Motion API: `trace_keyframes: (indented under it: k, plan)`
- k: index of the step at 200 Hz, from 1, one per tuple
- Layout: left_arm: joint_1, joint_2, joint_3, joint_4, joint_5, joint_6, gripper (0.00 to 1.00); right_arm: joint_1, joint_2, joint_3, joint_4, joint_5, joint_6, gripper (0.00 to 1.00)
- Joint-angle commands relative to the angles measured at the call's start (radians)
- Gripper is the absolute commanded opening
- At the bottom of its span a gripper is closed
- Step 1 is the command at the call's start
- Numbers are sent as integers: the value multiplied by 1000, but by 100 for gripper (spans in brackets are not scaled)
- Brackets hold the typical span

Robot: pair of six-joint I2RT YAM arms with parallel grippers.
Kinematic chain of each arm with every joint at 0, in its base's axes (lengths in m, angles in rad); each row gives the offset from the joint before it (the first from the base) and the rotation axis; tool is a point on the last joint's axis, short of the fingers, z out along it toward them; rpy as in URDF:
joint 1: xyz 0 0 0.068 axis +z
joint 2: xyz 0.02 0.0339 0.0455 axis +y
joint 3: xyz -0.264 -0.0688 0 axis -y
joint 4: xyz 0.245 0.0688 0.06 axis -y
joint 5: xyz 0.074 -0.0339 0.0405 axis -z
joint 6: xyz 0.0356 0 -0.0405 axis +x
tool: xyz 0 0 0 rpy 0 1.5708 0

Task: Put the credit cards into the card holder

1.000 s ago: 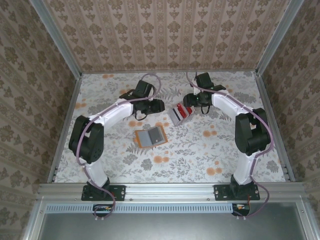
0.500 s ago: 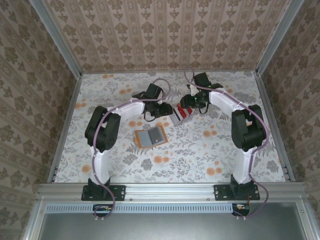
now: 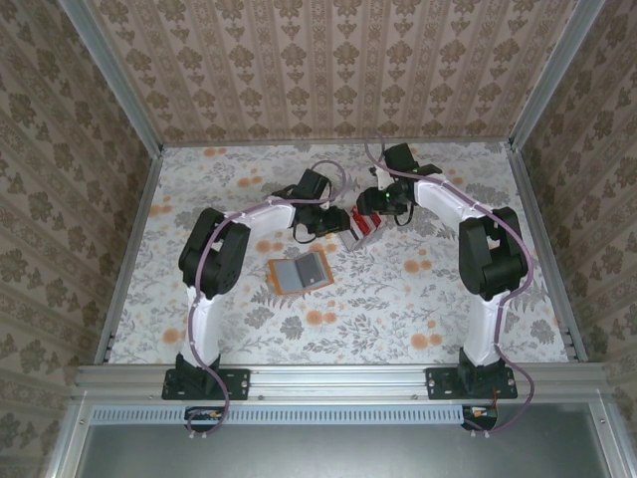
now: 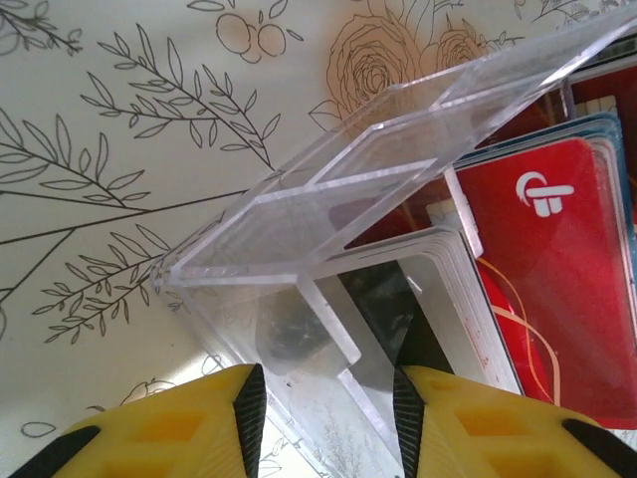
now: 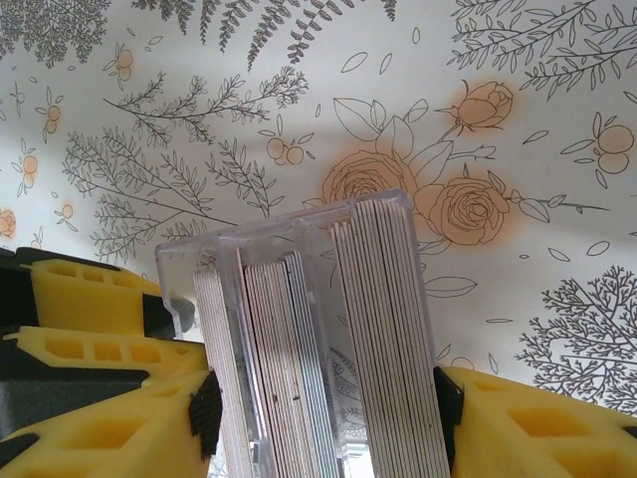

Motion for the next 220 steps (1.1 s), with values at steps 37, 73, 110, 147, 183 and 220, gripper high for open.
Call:
trace_keyframes:
  k: [37, 73, 110, 147, 183, 220]
  plan:
    - [-3, 28, -12, 38, 4, -24, 40, 22, -23, 0, -24, -76, 0, 60]
    - [-3, 26, -22, 46, 3, -25, 39, 24, -56, -14, -23, -80, 4, 60]
    - [-3, 19, -29, 50, 6, -27, 39, 25, -23, 2, -47, -41, -13, 60]
    - [-3, 13, -34, 51, 3, -25, 39, 34, 17, 26, -77, 1, -30, 60]
    - [-3, 14, -32, 52, 3, -27, 39, 40, -18, 13, -63, -12, -23, 60]
    - [-3, 15, -27, 50, 3, -29, 39, 41, -62, 1, -52, -15, -16, 60]
